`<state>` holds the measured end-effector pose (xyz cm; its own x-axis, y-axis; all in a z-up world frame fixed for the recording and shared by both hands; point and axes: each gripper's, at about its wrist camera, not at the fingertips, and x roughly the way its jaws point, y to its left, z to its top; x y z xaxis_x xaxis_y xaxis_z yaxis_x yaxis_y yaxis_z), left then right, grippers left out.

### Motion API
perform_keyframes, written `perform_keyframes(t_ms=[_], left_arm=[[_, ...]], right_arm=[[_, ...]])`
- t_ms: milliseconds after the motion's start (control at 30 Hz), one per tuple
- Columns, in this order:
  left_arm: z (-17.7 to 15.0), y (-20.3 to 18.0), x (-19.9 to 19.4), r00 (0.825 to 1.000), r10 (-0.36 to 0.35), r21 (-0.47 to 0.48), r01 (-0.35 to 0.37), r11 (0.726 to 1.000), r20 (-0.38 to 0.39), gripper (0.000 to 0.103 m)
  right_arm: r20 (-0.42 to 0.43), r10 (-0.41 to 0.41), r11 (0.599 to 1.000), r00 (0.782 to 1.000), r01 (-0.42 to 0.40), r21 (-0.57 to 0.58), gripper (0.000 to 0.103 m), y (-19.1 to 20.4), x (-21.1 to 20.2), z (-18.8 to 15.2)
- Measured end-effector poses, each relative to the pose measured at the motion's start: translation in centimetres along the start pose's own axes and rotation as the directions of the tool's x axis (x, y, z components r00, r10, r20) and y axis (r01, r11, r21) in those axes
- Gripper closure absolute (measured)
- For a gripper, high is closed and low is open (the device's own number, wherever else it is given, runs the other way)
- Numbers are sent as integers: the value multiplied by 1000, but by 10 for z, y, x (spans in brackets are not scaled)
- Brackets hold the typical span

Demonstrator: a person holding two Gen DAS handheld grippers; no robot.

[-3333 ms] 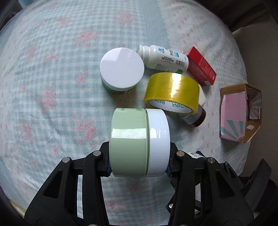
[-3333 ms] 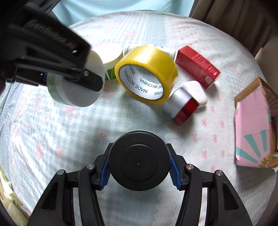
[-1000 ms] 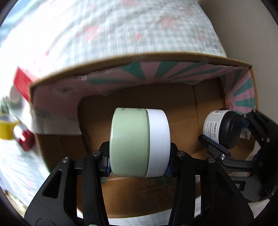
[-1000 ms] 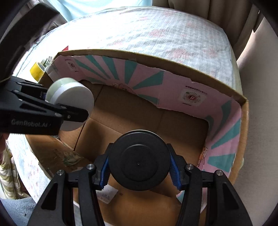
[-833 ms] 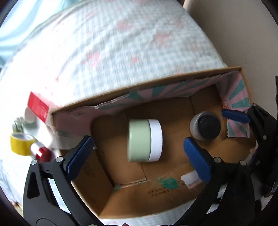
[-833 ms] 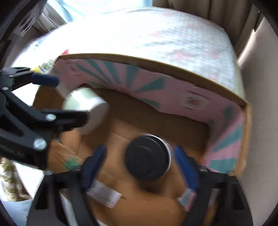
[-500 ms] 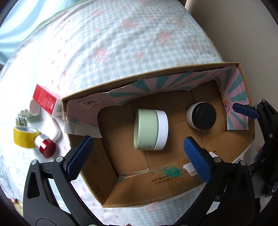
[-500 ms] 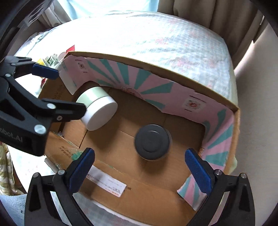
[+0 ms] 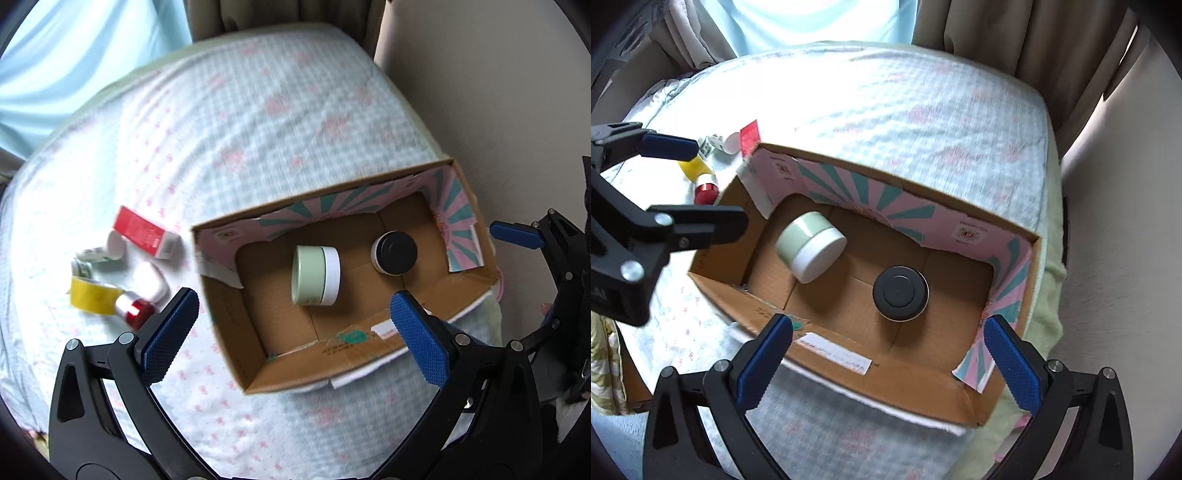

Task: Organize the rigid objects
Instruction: 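Lift both tools away from the box back toward the remaining items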

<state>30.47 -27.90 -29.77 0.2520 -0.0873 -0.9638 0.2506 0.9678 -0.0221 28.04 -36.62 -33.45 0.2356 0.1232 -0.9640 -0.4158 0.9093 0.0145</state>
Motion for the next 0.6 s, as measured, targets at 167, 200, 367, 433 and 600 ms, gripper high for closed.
perform_keyframes(t_ms=[167, 200, 367, 433, 600], left_arm=[[-19, 15, -42, 999, 2, -28, -1, 1000, 47, 0], [-23, 19, -49, 998, 1, -35, 1, 999, 56, 0], [-54, 46, -92, 994, 22, -67, -15, 998, 105, 0], [-66, 58, -107, 992, 39, -78, -30, 996, 120, 0], [-103, 105, -139, 986, 37, -132, -16, 991, 159, 0]], right_arm=[[21, -20, 999, 1000, 21, -35, 0, 13, -28, -3], [26, -21, 999, 999, 22, -33, 0, 15, -33, -3], [39, -11, 1000, 999, 11, 0, 0, 28, -54, 7], [45, -4, 1000, 999, 4, 2, 0, 36, -63, 12], [82, 9, 1000, 997, -7, -27, 0, 69, -84, 24]])
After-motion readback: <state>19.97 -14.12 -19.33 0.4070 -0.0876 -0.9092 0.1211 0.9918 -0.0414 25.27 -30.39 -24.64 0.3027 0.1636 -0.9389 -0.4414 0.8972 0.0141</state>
